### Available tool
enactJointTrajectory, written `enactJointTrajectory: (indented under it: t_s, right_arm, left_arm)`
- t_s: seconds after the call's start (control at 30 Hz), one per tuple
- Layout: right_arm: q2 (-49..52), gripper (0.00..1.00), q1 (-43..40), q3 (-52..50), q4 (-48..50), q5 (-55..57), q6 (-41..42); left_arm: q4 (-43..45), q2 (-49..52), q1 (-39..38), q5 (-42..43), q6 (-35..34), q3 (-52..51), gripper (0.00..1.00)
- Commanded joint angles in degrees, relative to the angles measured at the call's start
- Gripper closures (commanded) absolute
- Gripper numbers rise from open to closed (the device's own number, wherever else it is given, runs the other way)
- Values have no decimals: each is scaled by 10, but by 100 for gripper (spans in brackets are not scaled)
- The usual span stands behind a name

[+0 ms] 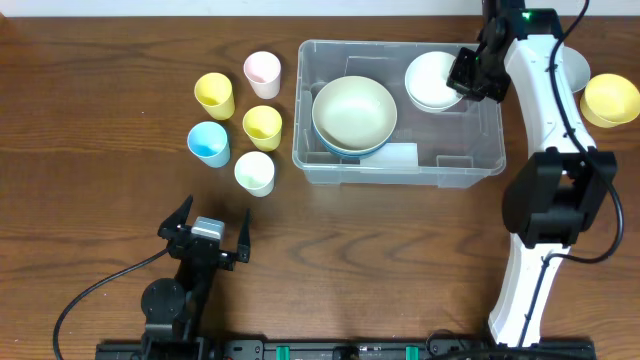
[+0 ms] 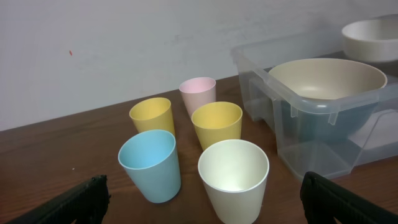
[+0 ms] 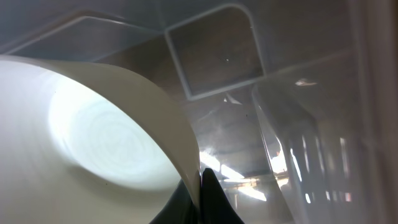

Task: Pack container
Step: 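Carry the white bowl into the container's right side and release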

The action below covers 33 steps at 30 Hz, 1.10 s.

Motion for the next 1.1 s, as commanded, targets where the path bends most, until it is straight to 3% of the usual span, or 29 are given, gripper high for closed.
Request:
enactJointTrajectory:
  t_s: [0.0,0.4,0.5,0.53,0.6,0.63,0.67,0.73,1.07]
  right_arm:
    - [28,98,13,0,4,5,9]
    - [51,92,16,0,12,0,13]
    - [51,78,17,0,12,0,13]
    - [51,68,17,0,12,0,13]
    - [51,32,18,0,13,0,12]
    - [51,21,18,0,13,0,12]
    - [51,16,18,0,13,1,12]
    - [51,11,19,0,15,1,12]
    - [-12,7,18,36,21,-17,-18]
  left_arm:
    - [-18,-3,3,4,5,-11,2]
    - [-18,-3,3,4,5,-11,2]
    - [-18,-3,3,3,5,-11,2]
    - [-18,-3,3,3,5,-11,2]
    - [-18,-3,3,4,5,-11,2]
    - [-18,-3,3,3,5,-11,2]
    - [-18,-3,3,4,5,-11,2]
    - [-18,-3,3,3,5,-11,2]
    - [-18,-3,3,4,5,-11,2]
